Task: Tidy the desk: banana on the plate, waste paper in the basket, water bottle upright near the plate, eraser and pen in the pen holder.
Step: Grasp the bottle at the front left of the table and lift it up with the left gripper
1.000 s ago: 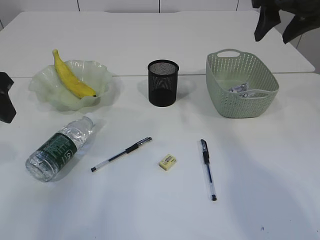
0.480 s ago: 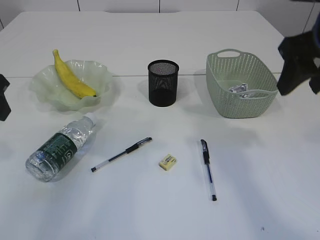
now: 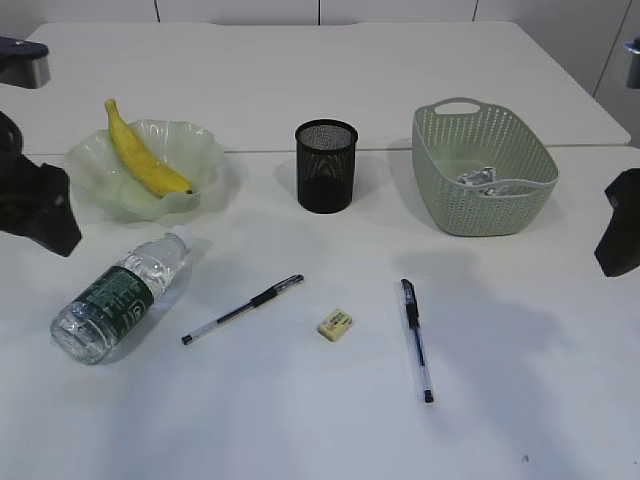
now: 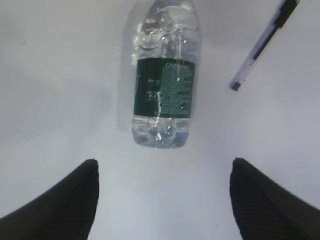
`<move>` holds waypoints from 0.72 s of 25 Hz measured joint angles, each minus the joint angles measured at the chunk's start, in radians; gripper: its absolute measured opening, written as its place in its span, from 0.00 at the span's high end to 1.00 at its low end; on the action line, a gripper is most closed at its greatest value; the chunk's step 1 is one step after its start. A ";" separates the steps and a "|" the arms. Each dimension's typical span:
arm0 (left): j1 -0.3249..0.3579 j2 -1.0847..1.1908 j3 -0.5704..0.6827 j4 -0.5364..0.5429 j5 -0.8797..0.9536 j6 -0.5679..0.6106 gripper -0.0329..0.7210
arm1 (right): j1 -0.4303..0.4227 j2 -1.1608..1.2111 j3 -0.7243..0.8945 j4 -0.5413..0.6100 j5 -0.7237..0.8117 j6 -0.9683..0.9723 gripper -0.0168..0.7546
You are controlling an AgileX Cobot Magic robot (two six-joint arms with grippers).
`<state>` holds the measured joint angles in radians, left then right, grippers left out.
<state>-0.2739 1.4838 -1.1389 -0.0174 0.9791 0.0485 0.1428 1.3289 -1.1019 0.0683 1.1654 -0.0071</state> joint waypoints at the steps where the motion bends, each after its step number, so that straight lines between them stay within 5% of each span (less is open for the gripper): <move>1: -0.014 0.016 0.000 -0.002 -0.016 0.000 0.17 | 0.000 0.000 0.000 0.000 -0.007 0.000 0.36; 18: -0.040 0.383 -0.244 -0.012 -0.056 -0.031 0.17 | 0.000 0.000 0.000 0.000 -0.010 0.000 0.36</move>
<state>-0.3142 1.8669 -1.3832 -0.0294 0.9234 0.0180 0.1428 1.3289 -1.1019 0.0683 1.1551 -0.0071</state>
